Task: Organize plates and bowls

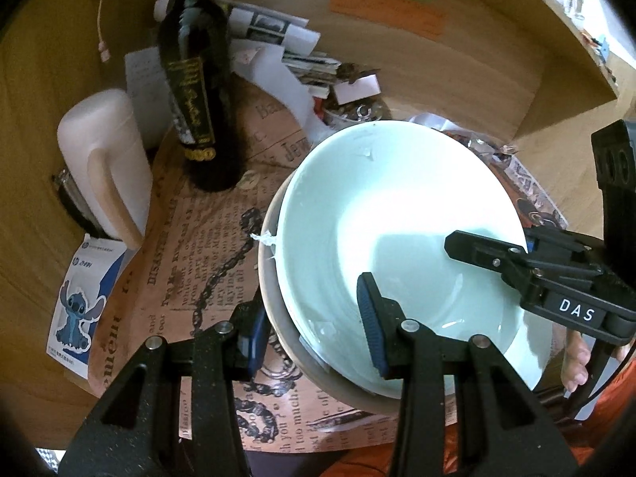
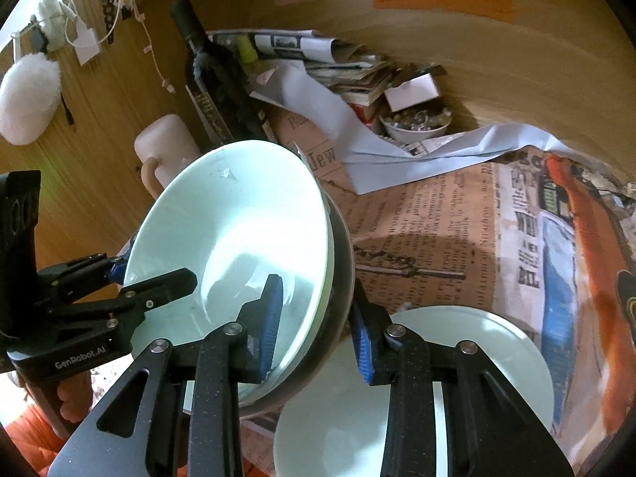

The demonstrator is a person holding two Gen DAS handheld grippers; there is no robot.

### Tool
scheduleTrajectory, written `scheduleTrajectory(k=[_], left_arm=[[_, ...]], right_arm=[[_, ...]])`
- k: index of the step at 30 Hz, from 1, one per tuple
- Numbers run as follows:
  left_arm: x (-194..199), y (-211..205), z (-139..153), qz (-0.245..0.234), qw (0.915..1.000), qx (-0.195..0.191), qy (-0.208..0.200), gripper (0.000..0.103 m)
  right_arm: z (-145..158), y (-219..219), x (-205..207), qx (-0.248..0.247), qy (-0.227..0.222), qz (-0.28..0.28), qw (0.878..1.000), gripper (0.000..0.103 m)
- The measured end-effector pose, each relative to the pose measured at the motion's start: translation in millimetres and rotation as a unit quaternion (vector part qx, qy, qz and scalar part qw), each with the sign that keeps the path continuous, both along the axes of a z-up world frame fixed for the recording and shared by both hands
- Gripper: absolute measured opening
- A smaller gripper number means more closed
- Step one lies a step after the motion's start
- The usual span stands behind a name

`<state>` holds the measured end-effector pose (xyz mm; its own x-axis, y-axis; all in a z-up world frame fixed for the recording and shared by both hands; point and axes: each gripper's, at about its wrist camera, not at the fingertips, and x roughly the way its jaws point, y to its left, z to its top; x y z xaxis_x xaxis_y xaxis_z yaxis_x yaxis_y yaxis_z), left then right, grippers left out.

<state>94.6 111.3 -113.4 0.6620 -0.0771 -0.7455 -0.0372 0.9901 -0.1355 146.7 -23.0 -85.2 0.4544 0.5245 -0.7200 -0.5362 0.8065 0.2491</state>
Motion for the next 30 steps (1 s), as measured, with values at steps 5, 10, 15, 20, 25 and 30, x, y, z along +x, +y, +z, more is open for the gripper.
scheduleTrajectory(k=[5,10,15,20,25,30], left_arm=[[-0.5,-12.9,7.0,-0.013,0.9999,0.001,-0.007,0.042],[-1.4,-26.4,11.6,-0.024,0.9997,0.003,-0.01,0.042],[-3.6,-43.4,15.9,-0.035,0.9992,0.01,-0.016,0.042],[-7.2,-57.5,19.0,-0.048,0.9986,0.013,-0.02,0.042],[-11.4,-70.6,18.6,-0.062,0.9978,0.014,-0.021,0.042],[-11.7,-81.3,15.5,-0.076,0.997,0.012,-0.01,0.042]], right_arm=[[7.4,-15.0,-7.6,0.003,-0.011,-0.014,1.0,0.029],[12.2,-29.0,-15.6,0.005,-0.02,-0.026,0.999,0.029],[14.3,-43.0,-23.4,0.007,-0.024,-0.037,0.999,0.029],[16.6,-57.9,-32.0,0.005,-0.03,-0.049,0.998,0.029],[16.5,-73.2,-39.9,0.003,-0.034,-0.061,0.998,0.029],[12.2,-87.2,-47.4,-0.003,-0.031,-0.076,0.997,0.029]])
